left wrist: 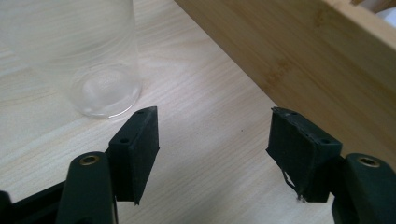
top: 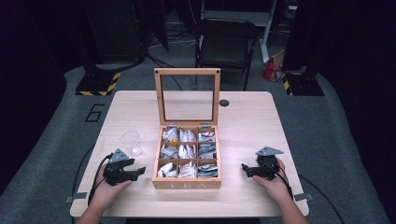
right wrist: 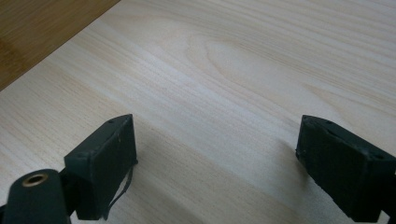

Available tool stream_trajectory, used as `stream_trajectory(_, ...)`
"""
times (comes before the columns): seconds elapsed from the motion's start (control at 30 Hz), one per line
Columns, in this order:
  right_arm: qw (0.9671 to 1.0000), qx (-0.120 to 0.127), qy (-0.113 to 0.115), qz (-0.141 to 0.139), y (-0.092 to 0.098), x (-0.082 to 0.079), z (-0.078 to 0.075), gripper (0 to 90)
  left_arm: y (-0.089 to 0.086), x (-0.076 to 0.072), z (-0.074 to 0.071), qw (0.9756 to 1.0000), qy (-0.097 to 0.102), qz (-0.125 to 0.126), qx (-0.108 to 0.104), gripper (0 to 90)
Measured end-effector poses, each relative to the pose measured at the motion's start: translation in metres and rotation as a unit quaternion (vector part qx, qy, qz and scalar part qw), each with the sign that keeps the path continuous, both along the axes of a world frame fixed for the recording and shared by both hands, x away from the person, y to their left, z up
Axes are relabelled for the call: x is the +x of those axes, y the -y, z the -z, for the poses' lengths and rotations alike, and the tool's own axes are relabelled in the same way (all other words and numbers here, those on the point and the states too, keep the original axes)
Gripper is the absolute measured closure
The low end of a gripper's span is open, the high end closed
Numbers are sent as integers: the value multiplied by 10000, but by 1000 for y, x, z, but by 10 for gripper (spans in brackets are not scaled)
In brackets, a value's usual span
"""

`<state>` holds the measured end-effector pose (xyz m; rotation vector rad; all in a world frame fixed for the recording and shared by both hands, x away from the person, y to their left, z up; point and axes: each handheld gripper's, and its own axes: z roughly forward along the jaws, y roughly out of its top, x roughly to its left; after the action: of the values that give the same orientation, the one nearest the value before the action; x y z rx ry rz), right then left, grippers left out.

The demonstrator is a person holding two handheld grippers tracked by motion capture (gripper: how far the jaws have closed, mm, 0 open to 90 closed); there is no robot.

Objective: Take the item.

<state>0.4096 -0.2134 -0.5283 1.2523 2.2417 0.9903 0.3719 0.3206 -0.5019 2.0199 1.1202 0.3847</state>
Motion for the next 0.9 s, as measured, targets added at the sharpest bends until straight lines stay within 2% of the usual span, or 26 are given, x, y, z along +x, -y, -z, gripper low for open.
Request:
stream_trajectory(0.03, 10000, 1, -1, 0, 0, 0, 0, 114, 0, -1, -2, 10000, 0, -9, -54, 355)
stream_trajectory(0.07, 10000, 1, -1, 1, 0, 0, 0, 115, -1, -3, -7, 9999, 62, 33, -127, 395)
stream_trajectory(0.17, 10000, 1, -2, 1, 0, 0, 0, 114, -1, -6, -12, 9996, 168, 27, -208, 417)
stream_trajectory(0.47, 10000, 1, -1, 0, 0, 0, 0, 114, 2, -9, -19, 9993, 251, 61, -257, 441)
stream_trajectory(0.5, 10000, -17, 6, 1, 0, 0, 0, 114, 2, -9, -21, 9994, 267, 107, -203, 441)
stream_trajectory(0.6, 10000, -17, 5, 1, 0, 0, 0, 115, 4, -9, -25, 9990, 310, 85, -296, 446)
stream_trajectory(0.8, 10000, 2, -3, 3, 0, 0, 0, 114, 8, -8, -31, 9988, 328, 209, -307, 474)
stream_trajectory(0.83, 10000, 1, -1, 1, 0, 0, 0, 114, 9, -7, -33, 9987, 378, 267, -231, 477)
stream_trajectory(0.9, 10000, 1, -1, -1, 0, 0, 0, 115, 11, -6, -36, 9984, 407, 298, -252, 487)
